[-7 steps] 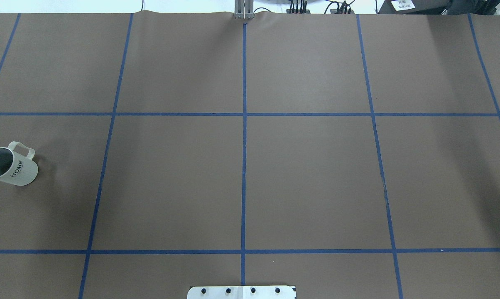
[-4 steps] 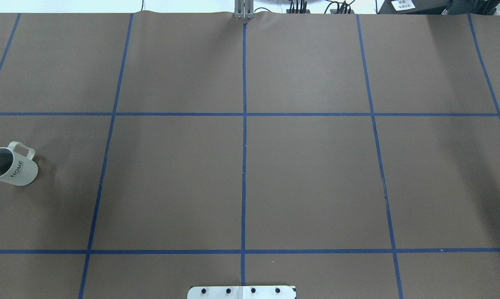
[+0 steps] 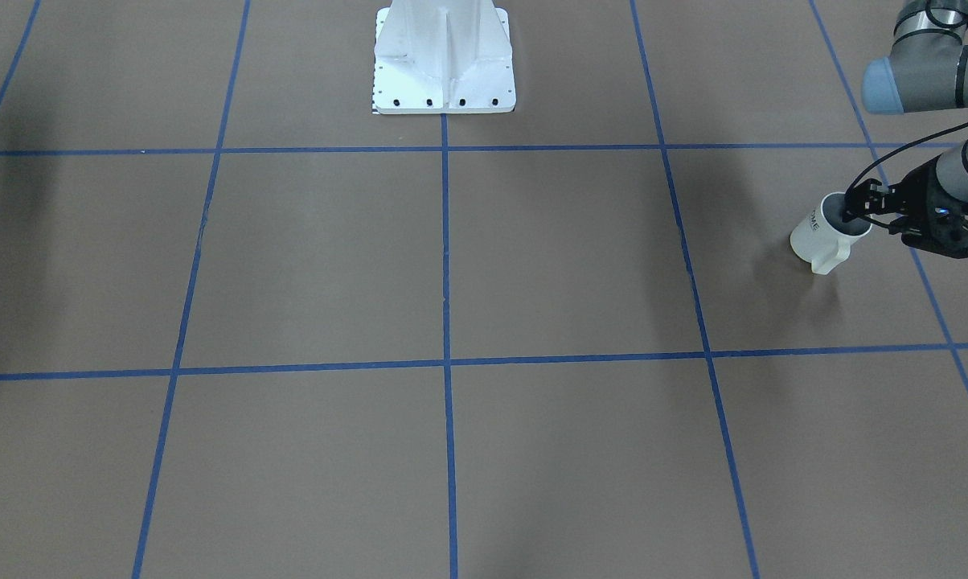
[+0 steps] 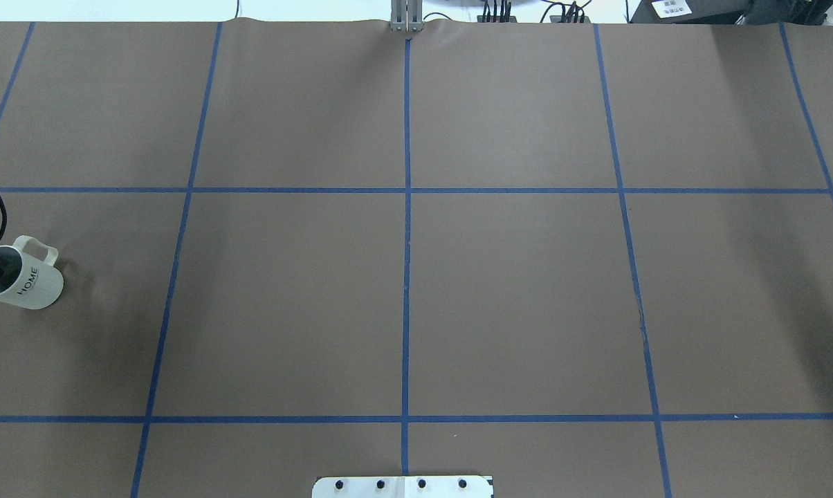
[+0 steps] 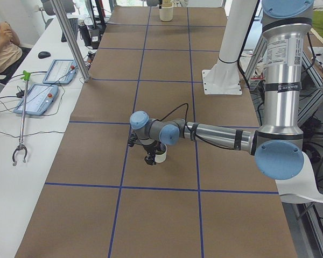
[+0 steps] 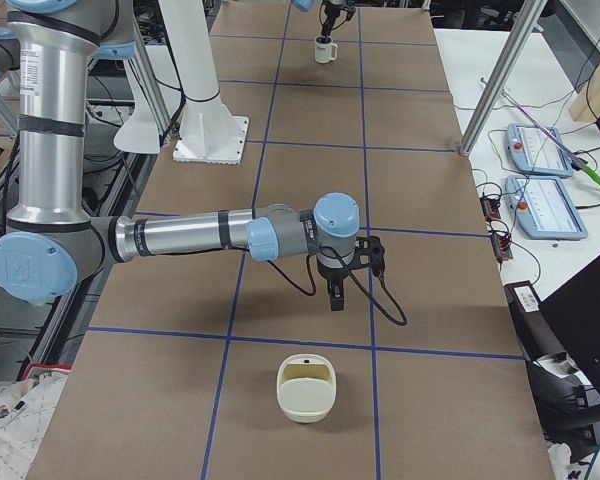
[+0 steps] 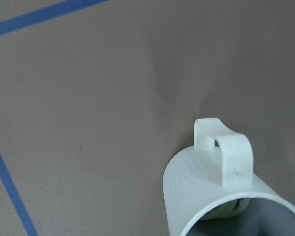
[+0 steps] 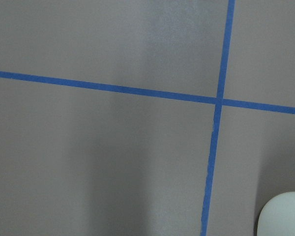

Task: Left arm hands cup to right arm to dump lemon

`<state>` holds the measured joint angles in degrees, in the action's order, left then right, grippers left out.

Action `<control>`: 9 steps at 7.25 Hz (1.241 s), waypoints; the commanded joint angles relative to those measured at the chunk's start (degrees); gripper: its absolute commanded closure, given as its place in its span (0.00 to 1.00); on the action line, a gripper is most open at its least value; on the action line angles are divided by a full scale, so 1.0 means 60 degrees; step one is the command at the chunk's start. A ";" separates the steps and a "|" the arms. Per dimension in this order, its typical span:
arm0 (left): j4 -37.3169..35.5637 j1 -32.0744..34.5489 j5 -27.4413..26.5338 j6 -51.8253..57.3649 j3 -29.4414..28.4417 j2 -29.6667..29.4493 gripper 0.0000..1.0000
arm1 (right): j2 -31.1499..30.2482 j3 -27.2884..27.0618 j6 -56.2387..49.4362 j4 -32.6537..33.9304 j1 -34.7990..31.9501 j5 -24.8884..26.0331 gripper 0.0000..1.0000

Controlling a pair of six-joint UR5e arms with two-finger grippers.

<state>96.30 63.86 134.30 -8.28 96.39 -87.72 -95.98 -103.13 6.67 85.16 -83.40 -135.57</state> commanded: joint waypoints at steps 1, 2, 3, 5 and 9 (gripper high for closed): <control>-0.0024 -0.0037 0.0000 -0.0012 -0.0025 -0.0014 1.00 | 0.0000 0.0021 0.0016 0.0001 0.0014 -0.0007 0.00; -0.0053 -0.0038 0.0029 -0.0143 0.0018 -0.0087 1.00 | 0.0000 0.0021 0.0002 0.0001 0.0014 -0.0007 0.00; -0.0024 -0.0038 0.0203 -0.1406 0.0106 -0.0160 1.00 | 0.0000 0.0035 0.0002 0.0001 0.0014 0.0007 0.00; -0.0213 -0.0038 0.0760 -0.2676 0.0556 -0.0512 1.00 | -0.0088 0.0007 0.0016 0.0001 -0.0001 -0.0066 0.00; -0.0859 -0.1204 0.1290 -0.8143 0.1235 -0.3199 1.00 | 0.0072 0.0269 0.2200 -0.4143 0.1807 0.0049 0.00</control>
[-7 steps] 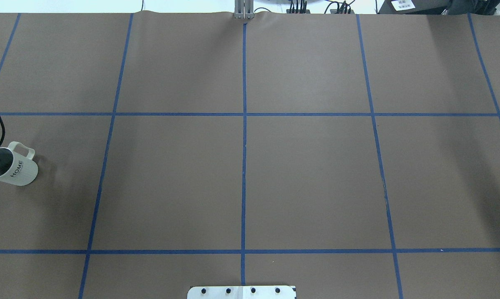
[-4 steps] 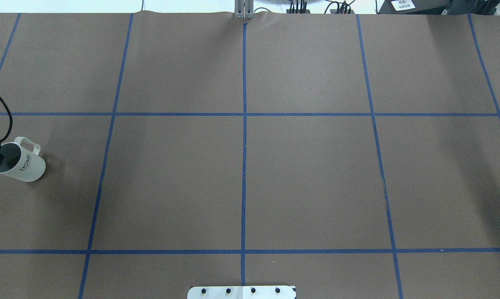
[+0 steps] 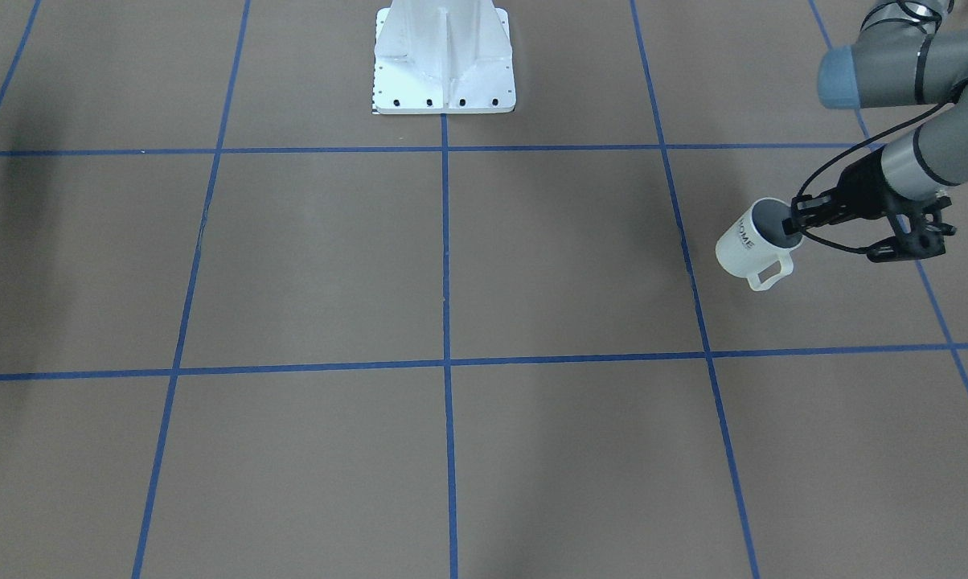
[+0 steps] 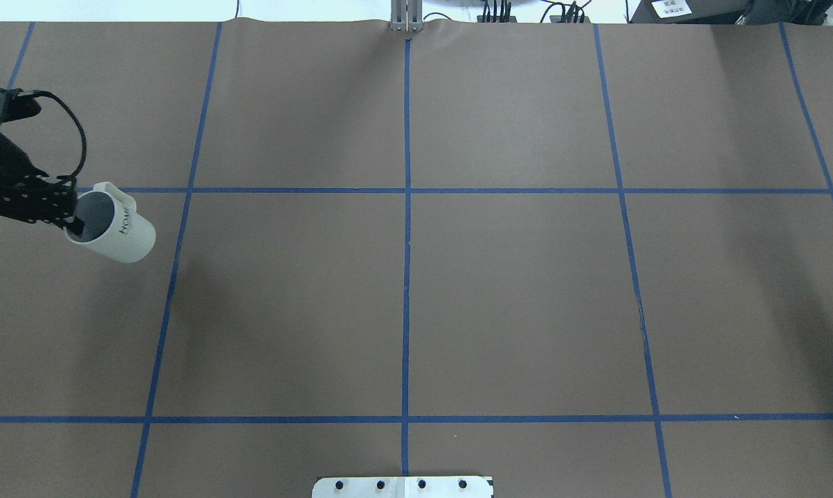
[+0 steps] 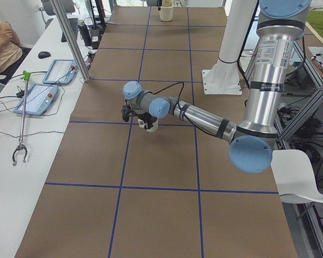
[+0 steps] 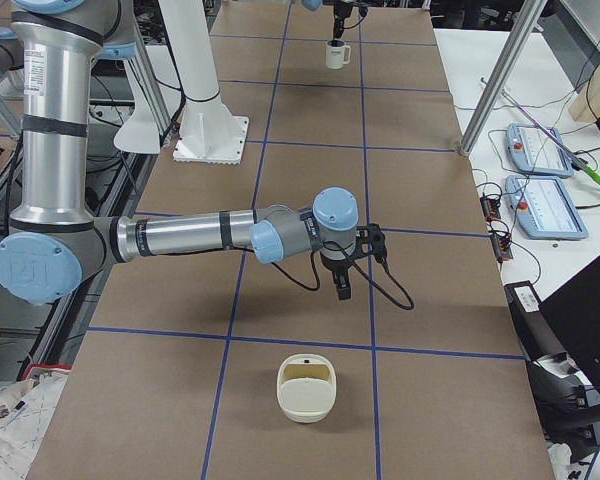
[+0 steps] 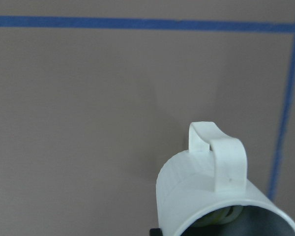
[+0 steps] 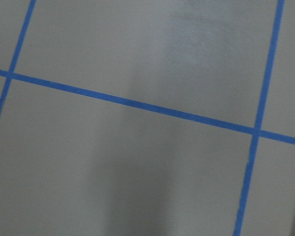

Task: Left arm hands cup to right arm to dump lemon

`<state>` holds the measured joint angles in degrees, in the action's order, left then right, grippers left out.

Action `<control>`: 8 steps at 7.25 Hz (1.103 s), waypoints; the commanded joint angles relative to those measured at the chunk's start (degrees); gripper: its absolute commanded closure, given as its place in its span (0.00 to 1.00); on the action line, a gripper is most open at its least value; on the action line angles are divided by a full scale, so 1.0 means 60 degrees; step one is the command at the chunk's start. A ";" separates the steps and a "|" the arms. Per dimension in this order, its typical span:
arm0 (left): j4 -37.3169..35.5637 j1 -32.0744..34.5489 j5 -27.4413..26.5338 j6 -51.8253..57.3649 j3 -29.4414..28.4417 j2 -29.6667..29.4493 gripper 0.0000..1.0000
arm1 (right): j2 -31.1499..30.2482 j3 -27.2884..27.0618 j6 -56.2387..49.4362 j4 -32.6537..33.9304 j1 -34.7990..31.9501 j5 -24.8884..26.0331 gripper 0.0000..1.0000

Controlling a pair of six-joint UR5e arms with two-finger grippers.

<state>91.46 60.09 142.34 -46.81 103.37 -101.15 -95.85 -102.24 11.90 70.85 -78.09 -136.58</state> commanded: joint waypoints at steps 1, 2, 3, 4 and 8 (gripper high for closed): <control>-0.0053 -0.1380 -0.0081 -0.3184 0.0013 -0.1679 1.00 | 0.0096 0.0252 0.1805 -0.3529 0.1959 0.1741 0.00; -0.0038 -0.1808 -0.0603 -0.4098 -0.0060 -0.2339 1.00 | 0.0155 0.0268 0.2695 -0.4634 0.3072 0.2902 0.01; -0.0183 -0.2132 -0.1565 -0.4745 -0.0061 -0.2925 1.00 | 0.0851 0.0253 0.3922 -0.4950 0.3982 0.3798 0.01; -0.0779 -0.2497 -0.1981 -0.5361 -0.0119 -0.3613 1.00 | 0.1525 0.0152 0.4645 -0.4967 0.4484 0.4155 0.01; -0.2984 -0.2839 -0.3215 -0.6242 -0.2373 -0.6768 1.00 | 0.2718 -0.1224 0.6468 -0.4968 0.7747 0.8715 0.01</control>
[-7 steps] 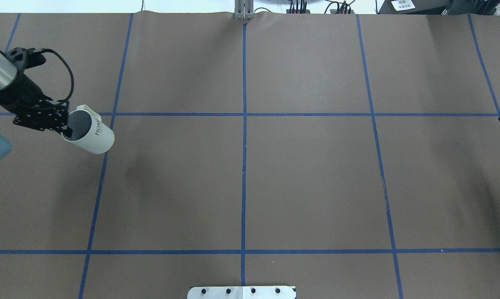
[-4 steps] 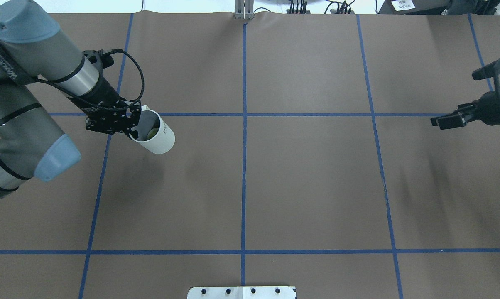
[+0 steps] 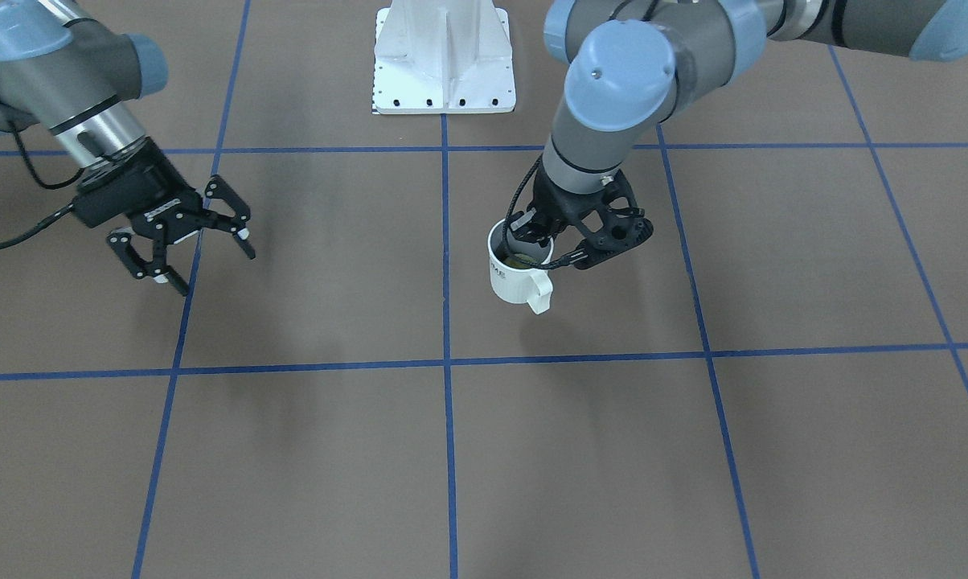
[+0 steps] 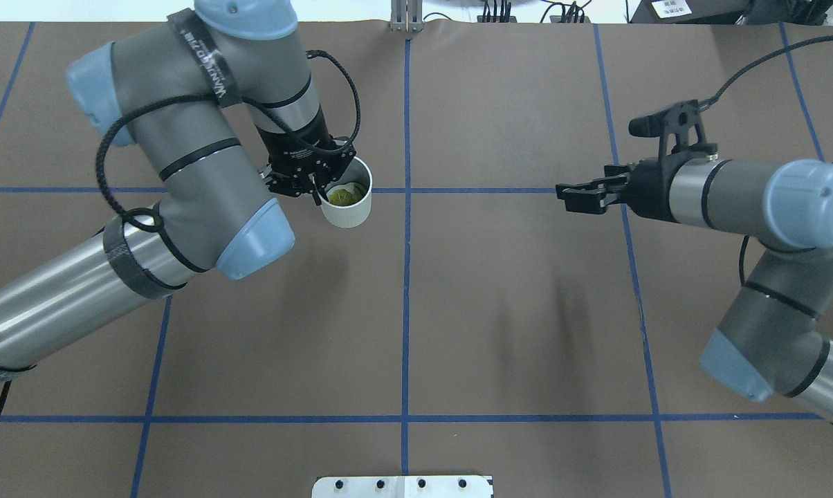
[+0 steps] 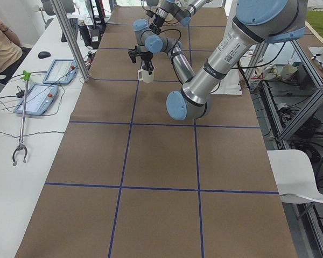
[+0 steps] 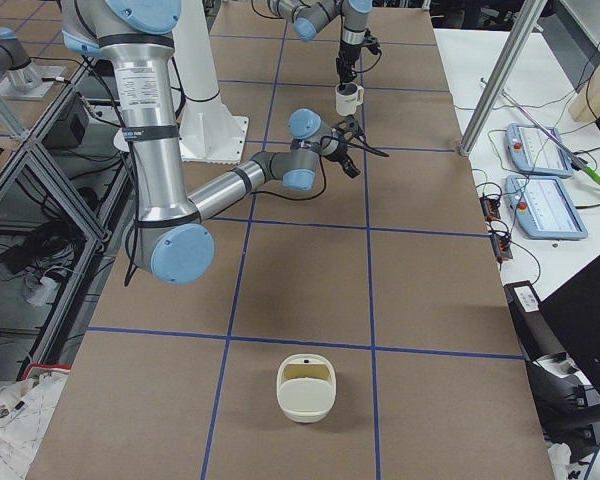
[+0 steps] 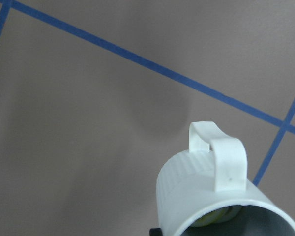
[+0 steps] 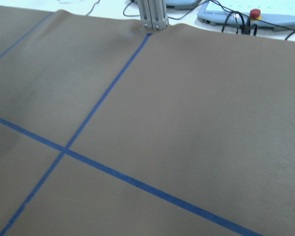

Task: Left arm hands cup to right arm to dump lemon

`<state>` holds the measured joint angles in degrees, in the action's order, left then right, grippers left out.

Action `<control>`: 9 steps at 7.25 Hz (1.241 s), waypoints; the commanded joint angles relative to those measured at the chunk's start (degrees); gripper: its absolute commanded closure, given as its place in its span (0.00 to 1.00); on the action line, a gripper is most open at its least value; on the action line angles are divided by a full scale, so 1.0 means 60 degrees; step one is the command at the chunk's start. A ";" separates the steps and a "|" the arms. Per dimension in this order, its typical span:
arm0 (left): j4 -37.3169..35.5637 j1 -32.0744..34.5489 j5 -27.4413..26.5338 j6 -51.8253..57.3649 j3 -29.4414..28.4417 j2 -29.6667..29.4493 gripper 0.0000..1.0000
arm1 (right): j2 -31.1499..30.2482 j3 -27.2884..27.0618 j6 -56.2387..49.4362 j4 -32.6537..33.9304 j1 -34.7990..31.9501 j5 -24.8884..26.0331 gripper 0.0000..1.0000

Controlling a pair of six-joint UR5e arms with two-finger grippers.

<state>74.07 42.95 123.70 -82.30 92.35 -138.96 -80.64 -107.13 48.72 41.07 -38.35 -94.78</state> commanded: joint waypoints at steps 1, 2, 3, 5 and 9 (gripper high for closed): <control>0.0003 0.0005 -0.0095 -0.0606 -0.0538 -0.0555 1.00 | 0.0532 -0.0397 0.0332 -0.0004 0.2090 0.3228 0.01; 0.0105 0.0005 -0.0095 -0.0885 -0.0553 -0.0701 1.00 | 0.0811 -0.0267 0.0318 0.0011 0.3376 0.5099 0.01; 0.0106 0.0005 -0.0080 -0.0945 -0.0626 -0.0862 1.00 | 0.1104 -0.0004 0.0260 0.0011 0.4346 0.6742 0.01; 0.0164 0.0005 -0.0124 -0.1700 -0.0816 -0.1112 1.00 | 0.1748 0.0421 0.0230 0.0098 0.4896 0.7619 0.01; 0.0165 -0.0317 0.0400 -0.2452 -0.0905 -0.1508 1.00 | 0.2657 0.1549 0.0332 -0.0003 0.5059 0.9450 0.01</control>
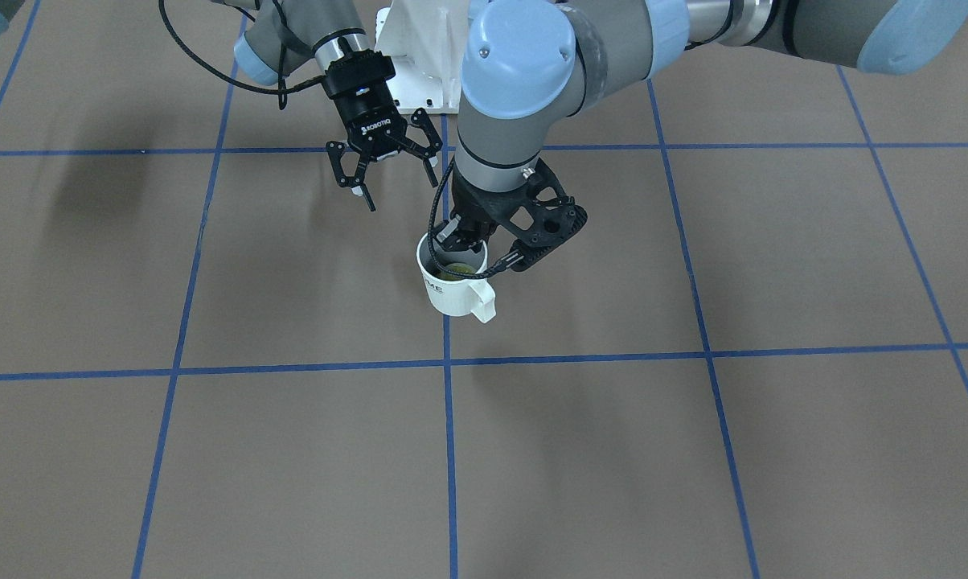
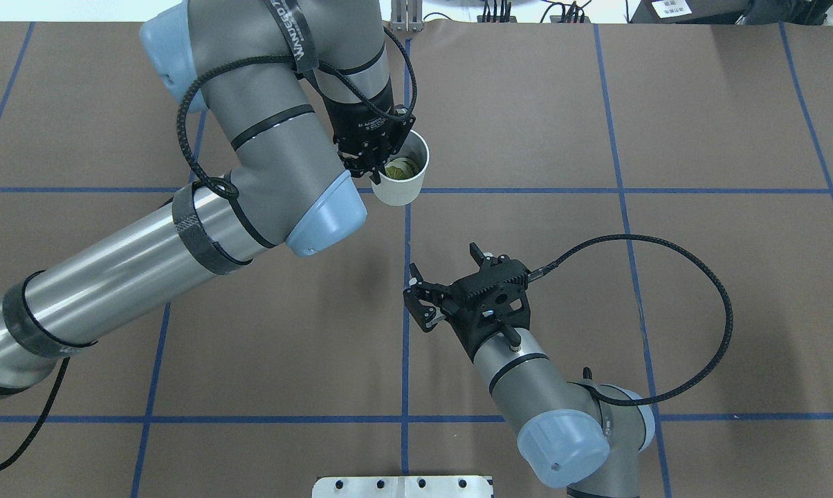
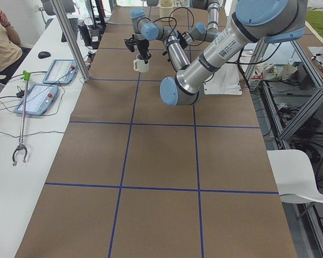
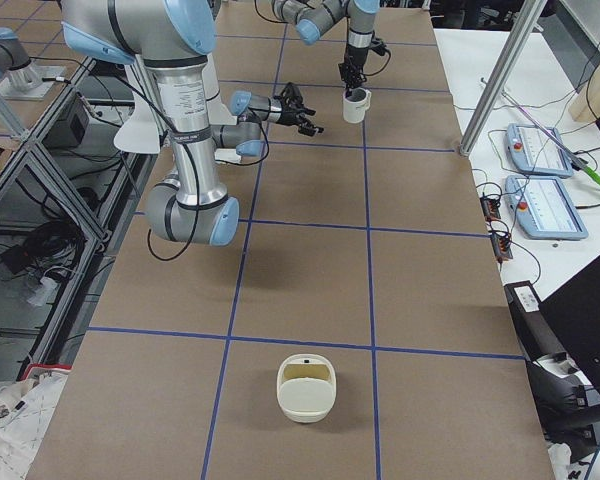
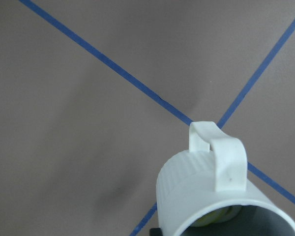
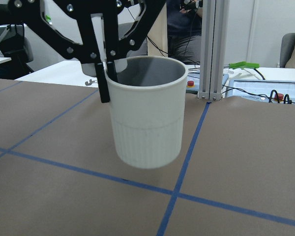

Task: Left arm hands cup to right arm to dump lemon

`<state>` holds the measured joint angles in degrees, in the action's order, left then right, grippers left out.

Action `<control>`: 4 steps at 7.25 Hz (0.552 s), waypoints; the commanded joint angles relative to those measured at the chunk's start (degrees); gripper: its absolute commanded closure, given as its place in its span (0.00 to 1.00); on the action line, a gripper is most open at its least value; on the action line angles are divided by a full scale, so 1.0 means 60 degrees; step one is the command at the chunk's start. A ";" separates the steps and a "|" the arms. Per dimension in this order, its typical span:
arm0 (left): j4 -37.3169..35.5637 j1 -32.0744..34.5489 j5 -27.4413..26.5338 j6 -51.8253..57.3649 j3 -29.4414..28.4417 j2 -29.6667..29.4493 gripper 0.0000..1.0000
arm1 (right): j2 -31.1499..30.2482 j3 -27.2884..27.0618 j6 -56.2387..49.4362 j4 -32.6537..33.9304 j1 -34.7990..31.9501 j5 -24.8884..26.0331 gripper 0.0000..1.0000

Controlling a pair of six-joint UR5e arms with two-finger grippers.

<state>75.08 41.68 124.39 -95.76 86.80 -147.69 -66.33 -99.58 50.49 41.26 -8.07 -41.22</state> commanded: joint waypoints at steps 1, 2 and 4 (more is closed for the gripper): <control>-0.0004 -0.0178 0.0376 -0.0300 0.0049 -0.0097 1.00 | 0.0273 0.0307 0.0051 -0.0036 0.0012 0.0614 0.01; -0.0004 -0.0236 0.0594 -0.0300 0.0064 -0.0098 1.00 | 0.0287 0.0307 0.0051 -0.0051 0.0012 0.0629 0.01; -0.0019 -0.0412 0.0758 -0.0315 0.0093 -0.0112 1.00 | 0.0302 0.0336 0.0051 -0.0167 0.0012 0.0790 0.01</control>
<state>75.04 39.91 128.37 -97.57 87.25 -148.28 -64.58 -97.68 50.79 40.77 -8.00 -37.02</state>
